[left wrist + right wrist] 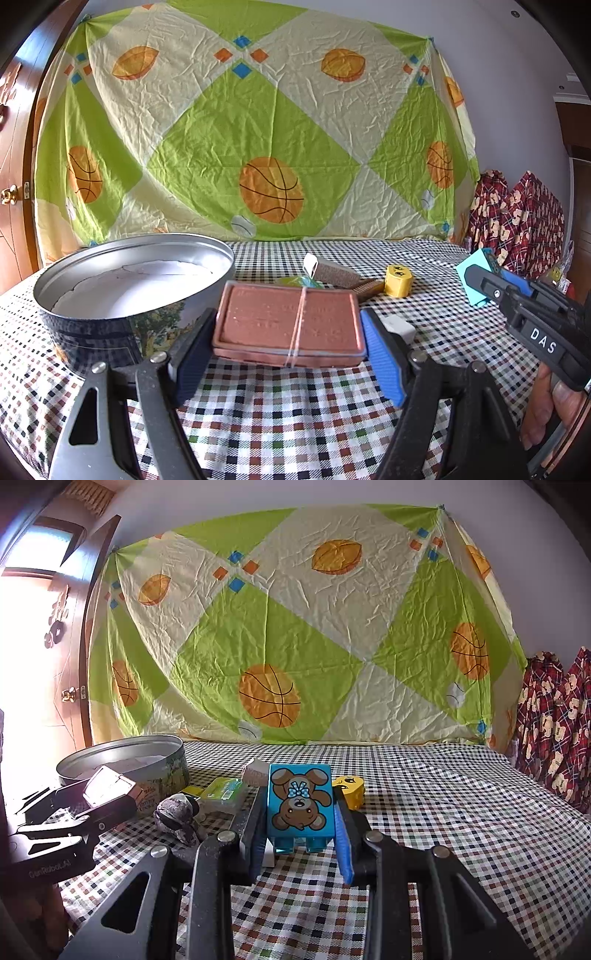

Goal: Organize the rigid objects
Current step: 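Carry the chocolate bar box with the left tool while the right tool carries the blue block over the tin, then open the left tool dropping the box into the tin while the right tool releases the block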

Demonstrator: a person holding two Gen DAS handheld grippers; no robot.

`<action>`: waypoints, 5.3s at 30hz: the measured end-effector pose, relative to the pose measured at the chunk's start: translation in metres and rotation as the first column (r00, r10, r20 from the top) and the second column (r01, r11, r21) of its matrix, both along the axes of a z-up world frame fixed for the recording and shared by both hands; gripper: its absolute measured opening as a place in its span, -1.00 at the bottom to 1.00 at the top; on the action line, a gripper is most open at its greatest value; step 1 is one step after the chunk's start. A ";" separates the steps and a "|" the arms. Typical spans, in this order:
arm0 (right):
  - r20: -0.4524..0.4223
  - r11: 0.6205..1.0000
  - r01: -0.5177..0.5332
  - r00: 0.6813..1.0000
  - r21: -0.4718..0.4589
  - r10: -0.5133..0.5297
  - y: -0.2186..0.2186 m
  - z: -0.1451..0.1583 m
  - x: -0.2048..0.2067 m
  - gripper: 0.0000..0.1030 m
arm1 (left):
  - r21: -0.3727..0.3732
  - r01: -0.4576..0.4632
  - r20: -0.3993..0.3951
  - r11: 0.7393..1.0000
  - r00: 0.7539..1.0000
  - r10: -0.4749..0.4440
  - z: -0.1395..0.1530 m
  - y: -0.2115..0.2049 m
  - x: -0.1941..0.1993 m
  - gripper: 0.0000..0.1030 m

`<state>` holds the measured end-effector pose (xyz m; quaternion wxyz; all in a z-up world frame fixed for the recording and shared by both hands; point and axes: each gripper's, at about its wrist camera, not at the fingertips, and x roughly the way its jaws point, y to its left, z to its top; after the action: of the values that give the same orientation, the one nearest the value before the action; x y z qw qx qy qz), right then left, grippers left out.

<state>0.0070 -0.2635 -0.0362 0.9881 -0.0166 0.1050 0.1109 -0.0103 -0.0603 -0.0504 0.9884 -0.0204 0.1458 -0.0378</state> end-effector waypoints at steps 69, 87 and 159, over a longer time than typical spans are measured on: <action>-0.095 0.953 -0.282 0.957 -0.108 0.273 0.157 -0.004 0.006 -0.35 | -0.049 -0.255 -0.004 0.966 0.967 0.255 0.001 0.130 -0.007 0.49; -0.107 0.936 -0.329 0.942 -0.123 0.317 0.178 -0.004 0.010 -0.35 | -0.061 -0.284 -0.003 0.957 0.959 0.284 0.004 0.151 -0.007 0.49; -0.406 0.923 -0.380 0.853 -0.054 0.328 0.212 0.038 0.166 0.23 | 0.084 -0.338 -0.190 0.937 0.918 0.348 0.054 0.206 0.087 0.99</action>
<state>0.1731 -0.0511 0.0022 0.9066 -0.0786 0.3013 0.2848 0.0763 0.1457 0.0035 0.9599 -0.0251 0.2402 0.1420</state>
